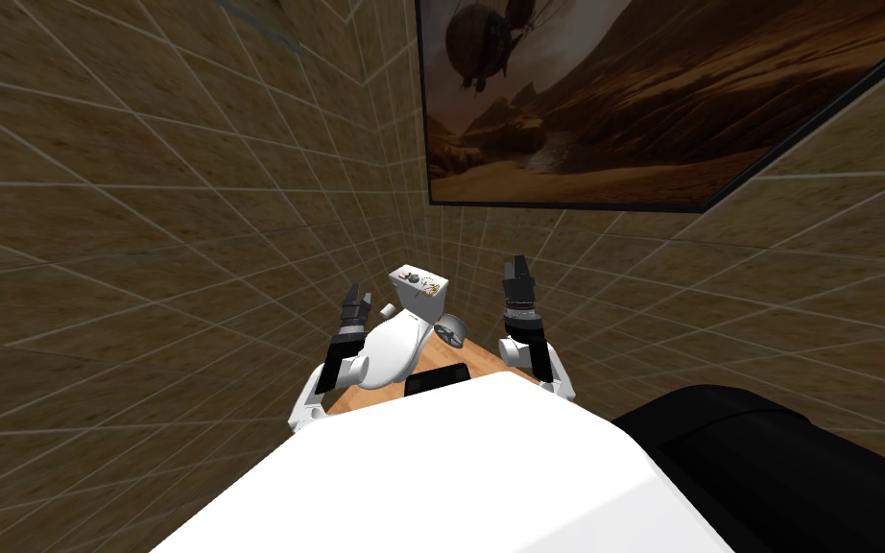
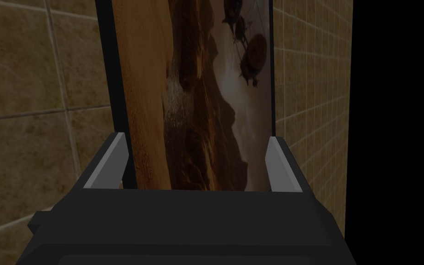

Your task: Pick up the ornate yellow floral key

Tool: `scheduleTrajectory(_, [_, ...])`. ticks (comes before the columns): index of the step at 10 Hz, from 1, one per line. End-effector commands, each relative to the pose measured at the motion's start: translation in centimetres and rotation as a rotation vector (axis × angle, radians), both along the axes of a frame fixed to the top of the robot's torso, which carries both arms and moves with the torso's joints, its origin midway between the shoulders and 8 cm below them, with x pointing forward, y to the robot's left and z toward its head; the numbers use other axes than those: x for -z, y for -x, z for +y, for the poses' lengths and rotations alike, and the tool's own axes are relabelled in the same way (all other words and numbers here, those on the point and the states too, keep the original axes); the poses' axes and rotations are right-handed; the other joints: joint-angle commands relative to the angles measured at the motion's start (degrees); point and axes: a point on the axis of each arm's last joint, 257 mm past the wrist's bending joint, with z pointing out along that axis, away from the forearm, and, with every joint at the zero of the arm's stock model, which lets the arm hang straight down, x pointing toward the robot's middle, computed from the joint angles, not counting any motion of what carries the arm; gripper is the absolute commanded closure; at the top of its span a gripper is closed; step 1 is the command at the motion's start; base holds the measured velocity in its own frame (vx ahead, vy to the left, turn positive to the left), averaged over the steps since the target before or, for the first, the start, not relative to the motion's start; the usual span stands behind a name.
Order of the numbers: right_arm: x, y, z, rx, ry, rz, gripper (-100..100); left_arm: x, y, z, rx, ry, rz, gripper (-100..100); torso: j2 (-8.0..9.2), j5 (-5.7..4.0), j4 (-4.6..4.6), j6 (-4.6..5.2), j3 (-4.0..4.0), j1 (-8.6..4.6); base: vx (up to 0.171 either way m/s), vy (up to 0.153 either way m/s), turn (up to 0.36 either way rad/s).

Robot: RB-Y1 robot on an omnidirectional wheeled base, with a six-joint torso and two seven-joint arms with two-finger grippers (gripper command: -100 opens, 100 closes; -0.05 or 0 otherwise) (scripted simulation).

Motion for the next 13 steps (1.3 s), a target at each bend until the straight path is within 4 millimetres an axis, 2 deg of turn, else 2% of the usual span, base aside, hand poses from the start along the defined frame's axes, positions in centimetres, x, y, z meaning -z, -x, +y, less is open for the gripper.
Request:
scheduleTrajectory(1, [0.0,0.0,0.0,0.000,0.000,0.000,0,2.3,-1.0,0.4,-0.004,0.006,0.060,-100,0.00,0.00,0.00,0.00,0.00,0.00,0.005,0.007,0.011])
scheduleTrajectory(4, [0.0,0.0,0.0,0.000,0.000,0.000,0,4.6,-3.7,1.1,-0.003,0.033,0.146,-100,-0.02,-0.01,-0.01,0.00,-0.01,-0.06,0.007,-0.001,0.024])
scheduleTrajectory(5, [0.0,0.0,0.0,0.000,0.000,0.000,0,6.1,-3.9,1.4,-0.009,0.034,0.175,-100,-0.03,-0.02,-0.01,-0.01,-0.02,-0.07,0.007,-0.007,0.015])
scheduleTrajectory(6, [0.0,0.0,0.0,0.000,0.000,0.000,0,6.3,-5.2,1.6,-0.007,0.053,0.201,-100,-0.02,-0.02,-0.01,-0.01,-0.01,-0.08,0.007,-0.013,0.033])
scheduleTrajectory(7, [0.0,0.0,0.0,0.000,0.000,0.000,0,8.0,-5.3,1.9,-0.014,0.054,0.234,-100,-0.03,-0.02,-0.01,0.00,-0.02,-0.10,0.007,-0.012,0.019])
scheduleTrajectory(8, [0.0,0.0,0.0,0.000,0.000,0.000,0,8.4,-6.6,2.1,-0.013,0.075,0.264,-100,-0.02,-0.02,-0.01,-0.01,-0.01,-0.09,0.006,-0.022,0.039])
scheduleTrajectory(9, [0.0,0.0,0.0,0.000,0.000,0.000,0,9.9,-6.7,2.4,-0.020,0.076,0.293,-100,-0.03,-0.03,-0.01,0.00,-0.02,-0.13,0.006,-0.021,0.016])
scheduleTrajectory(10, [0.0,0.0,0.0,0.000,0.000,0.000,0,10.4,-7.9,2.6,-0.021,0.101,0.322,-100,-0.01,-0.03,-0.01,-0.01,-0.01,-0.13,0.004,-0.030,0.042])
scheduleTrajectory(13, [0.0,0.0,0.0,0.000,0.000,0.000,0,13.5,-9.2,3.3,-0.035,0.129,0.410,-100,-0.02,-0.04,0.00,-0.01,-0.01,-0.18,0.007,-0.031,0.026])
